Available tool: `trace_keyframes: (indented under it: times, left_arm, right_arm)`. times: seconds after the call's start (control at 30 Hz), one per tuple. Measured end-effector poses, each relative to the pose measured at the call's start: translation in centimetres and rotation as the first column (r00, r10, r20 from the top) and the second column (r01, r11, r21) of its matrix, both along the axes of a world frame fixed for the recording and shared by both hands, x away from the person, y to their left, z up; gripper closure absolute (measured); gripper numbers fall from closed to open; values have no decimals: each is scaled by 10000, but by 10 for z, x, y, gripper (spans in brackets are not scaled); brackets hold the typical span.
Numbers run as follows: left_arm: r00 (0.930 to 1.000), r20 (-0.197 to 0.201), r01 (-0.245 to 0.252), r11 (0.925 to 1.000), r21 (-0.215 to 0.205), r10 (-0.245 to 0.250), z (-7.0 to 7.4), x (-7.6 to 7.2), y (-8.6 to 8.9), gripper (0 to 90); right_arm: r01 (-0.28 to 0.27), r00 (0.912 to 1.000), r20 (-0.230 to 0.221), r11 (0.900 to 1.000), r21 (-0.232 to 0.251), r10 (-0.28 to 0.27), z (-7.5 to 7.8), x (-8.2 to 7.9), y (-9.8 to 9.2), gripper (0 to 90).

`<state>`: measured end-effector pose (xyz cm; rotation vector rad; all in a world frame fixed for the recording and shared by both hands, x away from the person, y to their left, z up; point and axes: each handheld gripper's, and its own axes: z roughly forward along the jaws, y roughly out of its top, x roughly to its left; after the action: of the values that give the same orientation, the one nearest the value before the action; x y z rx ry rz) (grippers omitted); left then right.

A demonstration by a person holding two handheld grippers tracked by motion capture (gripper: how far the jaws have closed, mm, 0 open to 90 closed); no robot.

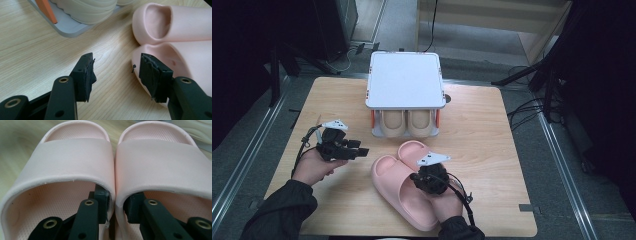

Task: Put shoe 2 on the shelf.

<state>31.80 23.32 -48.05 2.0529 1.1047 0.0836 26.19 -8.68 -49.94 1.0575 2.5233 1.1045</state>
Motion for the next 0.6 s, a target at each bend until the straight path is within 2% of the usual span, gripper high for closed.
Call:
trace_keyframes:
  times: [0.07,0.17,0.3,0.37,0.47,0.5,0.53,0.6]
  left_arm:
    - [10000,0,-74,10000,-32,74,0,0,2,448]
    - [9999,35,-130,9999,-60,131,1,-1,4,447]
    - [9998,17,-179,9998,-32,179,1,-1,7,446]
    - [9998,44,-209,9998,-63,210,1,-2,8,446]
    - [9996,39,-277,9996,-77,278,2,-3,9,446]
    - [9996,28,-265,9996,-58,265,2,-3,9,446]
    - [9996,33,-287,9996,-53,288,2,-3,10,446]
    - [9994,43,-330,9994,-95,330,1,-4,11,445]
  right_arm:
    - [-433,9991,-32,9988,223,434,2,-1,-2,753]
    - [-1153,9933,-45,9918,557,1157,7,-3,-5,753]
    - [-1756,9844,29,9824,642,1758,16,-4,-8,751]
    - [-2190,9752,-138,9720,848,2209,22,-2,-8,751]
    - [-2941,9546,-188,9507,980,2972,31,2,-7,751]
    - [-3232,9452,-155,9412,986,3262,34,4,-7,751]
    - [-3390,9393,-199,9356,989,3424,37,5,-6,750]
    - [-3680,9293,-9,9260,847,3694,43,9,-5,751]
